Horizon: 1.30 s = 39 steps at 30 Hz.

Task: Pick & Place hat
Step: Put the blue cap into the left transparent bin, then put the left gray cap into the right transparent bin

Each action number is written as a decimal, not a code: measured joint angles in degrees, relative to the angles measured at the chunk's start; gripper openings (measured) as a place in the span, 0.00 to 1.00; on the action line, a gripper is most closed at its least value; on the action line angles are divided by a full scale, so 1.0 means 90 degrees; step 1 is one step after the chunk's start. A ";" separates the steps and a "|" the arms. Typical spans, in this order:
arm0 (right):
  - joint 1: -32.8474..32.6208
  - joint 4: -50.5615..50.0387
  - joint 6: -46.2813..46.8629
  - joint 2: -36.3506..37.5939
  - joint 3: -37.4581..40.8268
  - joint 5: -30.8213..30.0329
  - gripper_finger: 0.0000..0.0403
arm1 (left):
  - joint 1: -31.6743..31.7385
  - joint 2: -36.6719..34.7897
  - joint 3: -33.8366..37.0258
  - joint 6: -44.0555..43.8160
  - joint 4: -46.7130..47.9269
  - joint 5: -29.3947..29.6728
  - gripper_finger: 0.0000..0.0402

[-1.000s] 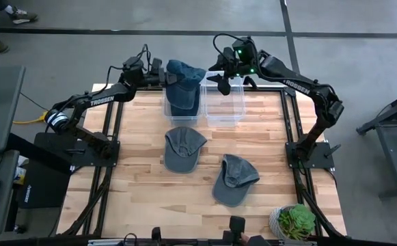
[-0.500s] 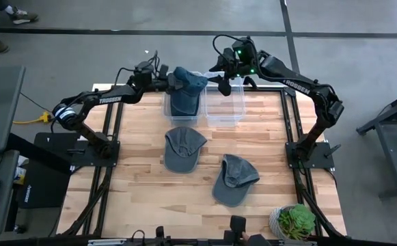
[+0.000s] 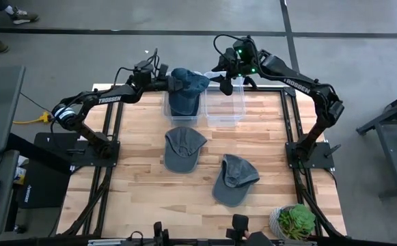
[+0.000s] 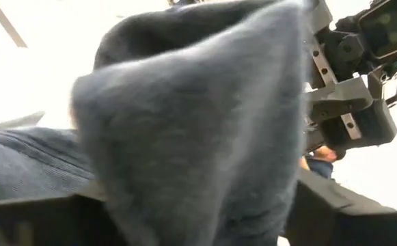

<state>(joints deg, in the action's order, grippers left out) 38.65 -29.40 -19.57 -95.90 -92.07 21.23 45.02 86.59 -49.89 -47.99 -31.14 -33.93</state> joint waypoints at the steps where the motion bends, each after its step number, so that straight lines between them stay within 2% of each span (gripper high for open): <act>1: 0.0000 -0.0004 0.0000 0.0000 0.0000 0.0004 0.48 | 0.0023 -0.0001 0.0000 0.0070 0.0000 -0.0001 0.64; 5: -0.0002 -0.0035 -0.0044 0.0000 0.0000 0.0010 0.48 | 0.0243 -0.0107 0.0002 0.0142 -0.0003 -0.0260 0.79; 8: 0.0000 -0.0042 -0.0046 0.0000 0.0000 0.0006 0.48 | 0.0380 -0.0103 0.0002 0.0144 0.0007 -0.0481 0.84; 25: -0.0002 -0.0059 -0.0066 0.0000 0.0000 -0.0135 0.48 | 0.1293 -0.0102 -0.0075 0.0244 -0.0056 -0.0820 0.85; 29: -0.0002 -0.0168 -0.0057 0.0000 0.0000 -0.0133 0.48 | 0.1394 -0.0102 -0.0456 0.0261 -0.0042 -0.1360 0.81; 39: -0.0002 -0.0969 -0.0047 0.0000 0.0000 -0.0129 0.48 | 0.1298 -0.0102 -0.1410 0.0309 0.1204 -0.2496 0.58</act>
<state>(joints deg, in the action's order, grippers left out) 38.63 -38.12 -20.00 -95.90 -92.07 20.06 56.70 85.67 -62.58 -45.21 -20.30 -56.40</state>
